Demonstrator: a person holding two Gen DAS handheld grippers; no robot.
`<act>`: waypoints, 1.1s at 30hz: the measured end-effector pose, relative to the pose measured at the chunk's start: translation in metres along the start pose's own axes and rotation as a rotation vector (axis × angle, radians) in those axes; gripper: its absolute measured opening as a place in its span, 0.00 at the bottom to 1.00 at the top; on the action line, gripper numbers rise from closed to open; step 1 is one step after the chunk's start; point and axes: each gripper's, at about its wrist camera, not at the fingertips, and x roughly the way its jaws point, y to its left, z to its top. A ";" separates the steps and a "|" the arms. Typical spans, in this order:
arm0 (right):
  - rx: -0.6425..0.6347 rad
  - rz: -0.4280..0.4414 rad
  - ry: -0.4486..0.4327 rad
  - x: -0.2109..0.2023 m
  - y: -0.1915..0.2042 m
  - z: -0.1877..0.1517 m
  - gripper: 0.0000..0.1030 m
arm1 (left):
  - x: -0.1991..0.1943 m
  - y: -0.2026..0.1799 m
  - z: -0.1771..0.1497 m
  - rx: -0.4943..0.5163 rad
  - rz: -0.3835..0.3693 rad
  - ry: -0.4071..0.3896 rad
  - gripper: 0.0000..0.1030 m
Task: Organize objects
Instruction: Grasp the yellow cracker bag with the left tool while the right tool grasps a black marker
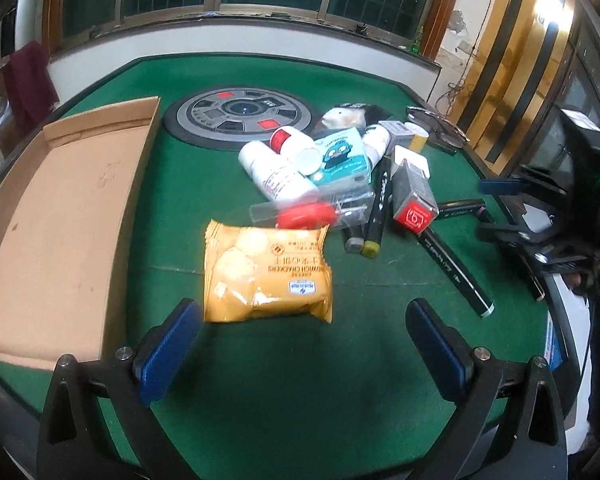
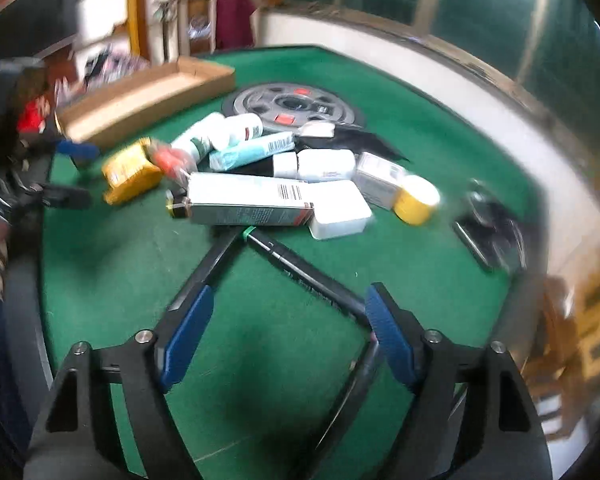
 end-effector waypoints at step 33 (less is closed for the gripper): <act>0.476 -0.015 0.041 0.040 -0.048 -0.005 0.12 | 0.027 0.006 0.009 0.006 0.153 0.055 0.98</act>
